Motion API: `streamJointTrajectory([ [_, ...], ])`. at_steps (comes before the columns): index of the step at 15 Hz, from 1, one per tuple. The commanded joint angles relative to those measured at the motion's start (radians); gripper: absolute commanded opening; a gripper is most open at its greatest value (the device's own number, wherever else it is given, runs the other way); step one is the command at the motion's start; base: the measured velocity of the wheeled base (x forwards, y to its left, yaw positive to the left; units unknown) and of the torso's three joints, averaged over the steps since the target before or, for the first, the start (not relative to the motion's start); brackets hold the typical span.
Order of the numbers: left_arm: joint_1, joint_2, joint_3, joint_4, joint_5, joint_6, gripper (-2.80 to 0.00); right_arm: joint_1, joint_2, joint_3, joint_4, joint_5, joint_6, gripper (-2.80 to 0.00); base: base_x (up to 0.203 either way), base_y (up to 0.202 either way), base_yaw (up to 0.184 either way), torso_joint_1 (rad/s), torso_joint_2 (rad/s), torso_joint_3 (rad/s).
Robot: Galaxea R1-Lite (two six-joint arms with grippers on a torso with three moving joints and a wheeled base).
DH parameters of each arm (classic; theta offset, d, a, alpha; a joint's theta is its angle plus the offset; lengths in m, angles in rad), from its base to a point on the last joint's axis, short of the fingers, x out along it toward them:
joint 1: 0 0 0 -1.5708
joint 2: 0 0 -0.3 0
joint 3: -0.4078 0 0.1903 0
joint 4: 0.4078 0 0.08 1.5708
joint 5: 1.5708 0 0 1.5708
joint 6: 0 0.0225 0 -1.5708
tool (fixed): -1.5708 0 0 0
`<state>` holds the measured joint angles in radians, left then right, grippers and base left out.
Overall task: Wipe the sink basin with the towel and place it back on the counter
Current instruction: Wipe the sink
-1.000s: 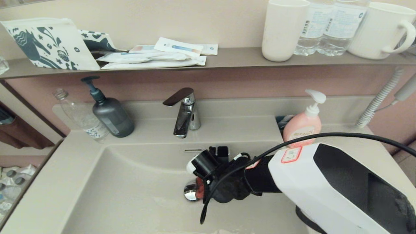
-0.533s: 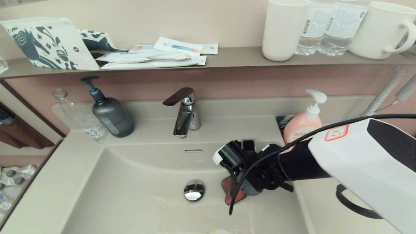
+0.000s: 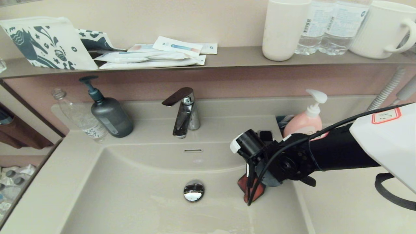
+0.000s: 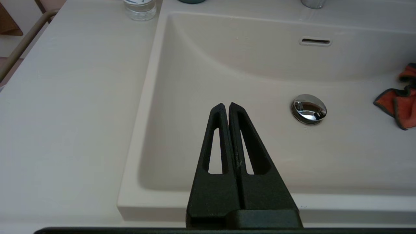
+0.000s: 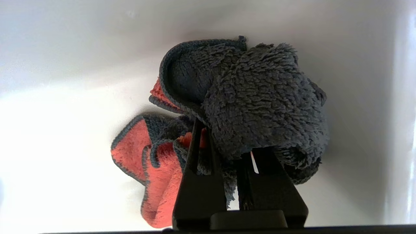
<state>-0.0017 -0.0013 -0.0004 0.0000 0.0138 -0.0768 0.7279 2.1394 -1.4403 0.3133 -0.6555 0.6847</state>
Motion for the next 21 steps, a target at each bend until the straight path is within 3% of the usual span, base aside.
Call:
streamJointTrajectory([
  [1, 0.000, 0.001, 0.000, 0.000, 0.000, 0.000, -2.80, -0.001, -0.003, 0.007, -0.007, -0.004, 0.008, -2.80, 0.000, 0.000, 0.000, 0.000, 0.00, 0.000],
  [6, 0.000, 0.001, 0.000, 0.000, 0.001, -0.001, -2.80, 0.015, 0.105, -0.003, -0.105, -0.004, 0.019, -2.80, 0.000, 0.000, 0.000, 0.000, 0.00, 0.000],
  [11, 0.000, 0.001, 0.000, 0.000, 0.000, 0.000, -2.80, 0.053, 0.207, -0.040, -0.300, 0.005, -0.009, -2.80, 0.000, 0.000, 0.000, 0.000, 0.00, 0.000],
  [21, 0.000, 0.001, -0.001, 0.000, 0.000, 0.000, -2.80, 0.205, 0.468, -0.518, -0.238, 0.008, -0.082, -2.80, 0.000, 0.000, 0.000, 0.000, 0.00, 0.000],
])
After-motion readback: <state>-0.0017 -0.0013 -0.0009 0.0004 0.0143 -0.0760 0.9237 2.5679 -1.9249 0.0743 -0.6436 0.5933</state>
